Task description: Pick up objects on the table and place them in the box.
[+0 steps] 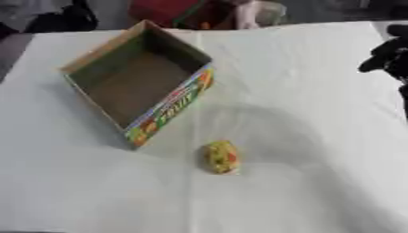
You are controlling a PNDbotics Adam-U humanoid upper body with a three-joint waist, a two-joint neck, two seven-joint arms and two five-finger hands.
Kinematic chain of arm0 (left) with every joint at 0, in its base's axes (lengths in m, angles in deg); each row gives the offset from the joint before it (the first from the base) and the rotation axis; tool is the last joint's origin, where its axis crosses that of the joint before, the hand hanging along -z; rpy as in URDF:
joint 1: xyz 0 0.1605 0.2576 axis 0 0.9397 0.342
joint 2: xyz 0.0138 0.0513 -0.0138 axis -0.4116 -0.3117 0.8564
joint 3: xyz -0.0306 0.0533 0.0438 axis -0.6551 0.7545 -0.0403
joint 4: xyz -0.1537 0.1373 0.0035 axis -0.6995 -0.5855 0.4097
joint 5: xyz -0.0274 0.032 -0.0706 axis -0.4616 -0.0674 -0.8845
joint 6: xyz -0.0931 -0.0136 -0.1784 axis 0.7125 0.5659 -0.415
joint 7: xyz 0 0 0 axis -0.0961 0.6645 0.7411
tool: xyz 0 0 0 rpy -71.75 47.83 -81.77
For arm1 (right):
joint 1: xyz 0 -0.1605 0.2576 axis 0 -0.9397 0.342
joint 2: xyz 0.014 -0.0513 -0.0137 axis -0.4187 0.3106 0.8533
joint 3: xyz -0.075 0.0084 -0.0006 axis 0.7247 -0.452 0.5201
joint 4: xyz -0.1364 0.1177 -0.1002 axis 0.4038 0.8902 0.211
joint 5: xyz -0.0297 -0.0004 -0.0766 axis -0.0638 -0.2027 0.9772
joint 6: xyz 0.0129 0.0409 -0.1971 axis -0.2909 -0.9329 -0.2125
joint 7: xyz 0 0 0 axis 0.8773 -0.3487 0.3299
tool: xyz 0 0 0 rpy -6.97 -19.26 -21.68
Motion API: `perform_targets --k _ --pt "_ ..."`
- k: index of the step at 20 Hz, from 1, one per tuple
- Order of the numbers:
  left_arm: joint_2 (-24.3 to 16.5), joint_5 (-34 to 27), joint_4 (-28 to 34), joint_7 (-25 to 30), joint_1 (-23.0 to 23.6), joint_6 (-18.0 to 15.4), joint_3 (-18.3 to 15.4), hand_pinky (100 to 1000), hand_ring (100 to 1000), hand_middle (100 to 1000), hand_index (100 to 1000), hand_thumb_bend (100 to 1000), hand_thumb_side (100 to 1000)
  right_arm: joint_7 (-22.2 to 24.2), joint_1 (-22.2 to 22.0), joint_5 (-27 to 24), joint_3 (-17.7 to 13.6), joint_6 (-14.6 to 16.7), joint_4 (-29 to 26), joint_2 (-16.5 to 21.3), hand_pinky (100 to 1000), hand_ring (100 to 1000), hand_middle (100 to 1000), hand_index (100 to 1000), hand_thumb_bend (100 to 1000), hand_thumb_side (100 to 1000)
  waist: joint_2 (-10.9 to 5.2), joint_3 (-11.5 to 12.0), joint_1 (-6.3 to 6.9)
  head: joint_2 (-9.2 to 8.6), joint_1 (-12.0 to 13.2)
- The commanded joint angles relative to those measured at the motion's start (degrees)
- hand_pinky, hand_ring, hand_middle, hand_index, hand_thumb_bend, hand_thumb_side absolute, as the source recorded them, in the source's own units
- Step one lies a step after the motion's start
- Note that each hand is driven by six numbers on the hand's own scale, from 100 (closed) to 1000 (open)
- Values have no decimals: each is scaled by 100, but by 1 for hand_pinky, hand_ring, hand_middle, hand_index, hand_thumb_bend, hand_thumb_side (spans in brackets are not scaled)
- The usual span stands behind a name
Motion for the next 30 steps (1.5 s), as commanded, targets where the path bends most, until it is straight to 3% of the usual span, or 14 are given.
perform_targets --k 1,7,12,13,18,23,28,29,30 --pt "-138 1 109 12 -31 5 -8 386 485 448 569 100 834 74 103 193 39 -26 -115 258 610 578 584 811 100 869 -108 10 -21 117 -16" --pt "-152 -17 109 41 -13 4 18 386 485 448 569 100 833 246 361 891 319 -146 -115 540 632 615 625 844 100 875 -158 35 -49 210 -87" --pt "-157 -27 109 66 -10 10 39 386 485 448 569 100 833 696 969 1902 781 -183 -115 893 648 635 608 865 100 917 -195 30 -67 193 -97" --pt "-159 -28 109 70 -6 13 42 386 485 448 569 100 832 826 1110 2098 888 -178 -115 967 651 645 618 876 100 958 -203 37 -67 189 -107" --pt "-165 -37 109 83 -8 20 60 381 484 448 568 100 833 1860 1743 2979 1548 -148 -115 1319 646 664 654 894 100 1000 -229 74 -86 166 -142" --pt "-171 -47 109 103 -17 24 83 382 484 448 568 100 832 2599 2219 3402 2094 -39 -115 1479 676 722 735 938 100 1000 -248 80 -118 172 -183" --pt "-170 -58 109 122 -37 24 107 382 484 449 568 100 832 3699 2563 3673 2590 -226 -115 1446 694 752 760 943 100 1000 -277 97 -137 156 -229" --pt "-170 -59 109 127 -38 24 111 382 484 449 568 100 832 3853 2607 3725 2662 -288 -115 1430 688 748 755 934 127 1000 -281 97 -140 153 -236" --pt "-169 -60 109 132 -39 24 114 382 484 449 568 100 832 3984 2636 3791 2755 -372 -115 1422 683 741 750 933 220 957 -286 101 -146 144 -250"
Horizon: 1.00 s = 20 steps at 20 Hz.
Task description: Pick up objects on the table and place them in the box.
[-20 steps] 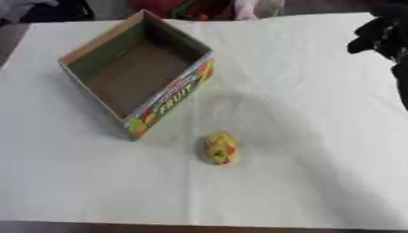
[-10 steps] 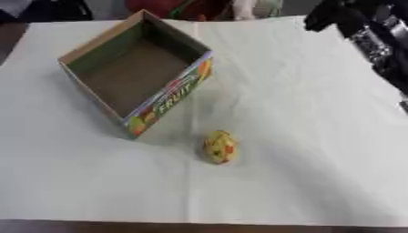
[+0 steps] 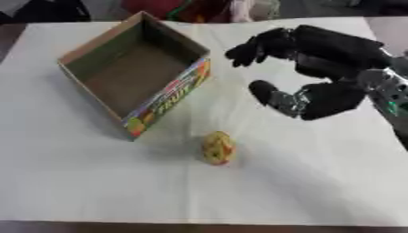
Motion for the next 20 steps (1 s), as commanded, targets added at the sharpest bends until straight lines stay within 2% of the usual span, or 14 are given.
perform_targets --k 1,6,9,14,20 --pt "-125 -4 109 36 -54 -9 23 382 484 449 568 100 832 460 140 231 234 -211 -114 89 680 739 744 940 301 890 -123 11 -11 -47 -42" --pt "-124 -8 109 41 -58 -8 30 381 484 449 567 100 831 969 98 462 522 -466 -114 29 691 748 734 959 509 766 -127 27 -26 -71 -65" --pt "-121 -12 109 53 -57 -15 39 382 485 449 568 100 832 1303 118 508 627 -517 -114 -1 669 751 719 978 598 756 -129 27 -35 -59 -73" --pt "-115 -21 109 75 -47 -26 44 381 485 449 567 100 832 1535 182 634 736 -648 -114 -92 661 752 717 999 587 746 -126 36 -34 -43 -89" --pt "-92 -38 109 96 -51 -30 59 381 485 450 567 100 834 1344 180 1243 833 -719 -114 -169 669 759 718 979 520 737 -94 62 -37 -57 -104"
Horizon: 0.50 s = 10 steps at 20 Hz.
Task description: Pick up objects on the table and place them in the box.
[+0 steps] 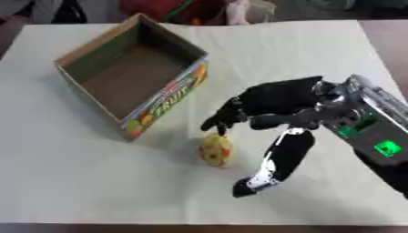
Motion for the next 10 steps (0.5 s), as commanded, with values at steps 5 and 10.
perform_targets --k 5,10 --pt "-73 -15 109 33 -50 -10 8 381 486 450 567 100 835 -250 11 728 22 12 -15 -18 672 763 728 969 511 731 -50 40 7 -84 -35" --pt "-48 -22 109 36 -56 -10 8 381 487 450 566 100 836 -372 2 1057 53 95 380 -111 677 772 759 960 512 727 -20 60 15 -129 -63"
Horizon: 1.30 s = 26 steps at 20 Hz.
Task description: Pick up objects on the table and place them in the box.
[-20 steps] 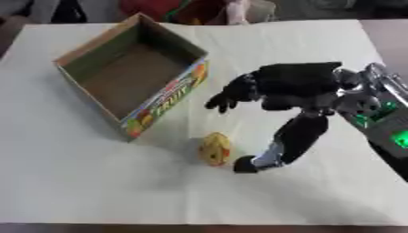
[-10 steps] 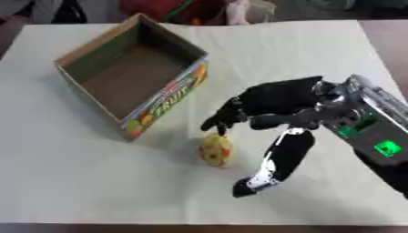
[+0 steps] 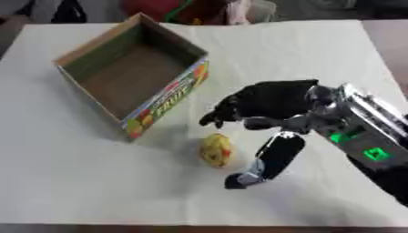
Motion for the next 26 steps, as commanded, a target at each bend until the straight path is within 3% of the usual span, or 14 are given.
perform_targets --k 1,11,17,19,20,21,24,26 --pt "-46 -12 109 25 -57 -2 8 381 487 450 566 100 836 -89 59 218 -10 37 271 -29 674 769 757 955 506 723 -71 16 14 -86 -41" --pt "-2 -31 109 36 -67 -10 14 381 487 451 565 100 837 -475 115 550 45 133 1412 -367 641 738 646 874 400 629 -41 61 40 -130 -127" --pt "8 -35 109 45 -74 -15 17 382 488 451 563 100 839 -965 124 327 57 125 1312 -400 577 650 520 691 379 528 -36 62 33 -107 -118" --pt "10 -35 109 49 -76 -16 16 382 488 451 563 100 839 -1223 115 190 43 38 1196 -380 554 615 487 644 267 449 -37 61 29 -106 -111" --pt "10 -35 109 50 -77 -16 16 382 488 451 563 100 839 -1354 110 130 35 -21 1148 -368 528 586 471 610 155 371 -37 61 27 -107 -106" --pt "9 -35 109 50 -78 -16 14 382 488 451 563 100 839 -1522 106 66 9 -105 1092 -356 505 564 453 586 100 290 -38 60 24 -107 -98" --pt "7 -35 109 53 -83 -19 13 383 488 452 564 100 840 -1979 100 -90 -34 -374 946 -307 475 564 470 552 100 100 -42 56 13 -110 -85" --pt "8 -34 109 58 -84 -20 12 383 489 452 564 100 840 -2159 96 -176 -70 -534 867 -287 459 573 488 585 100 100 -43 55 6 -110 -80"
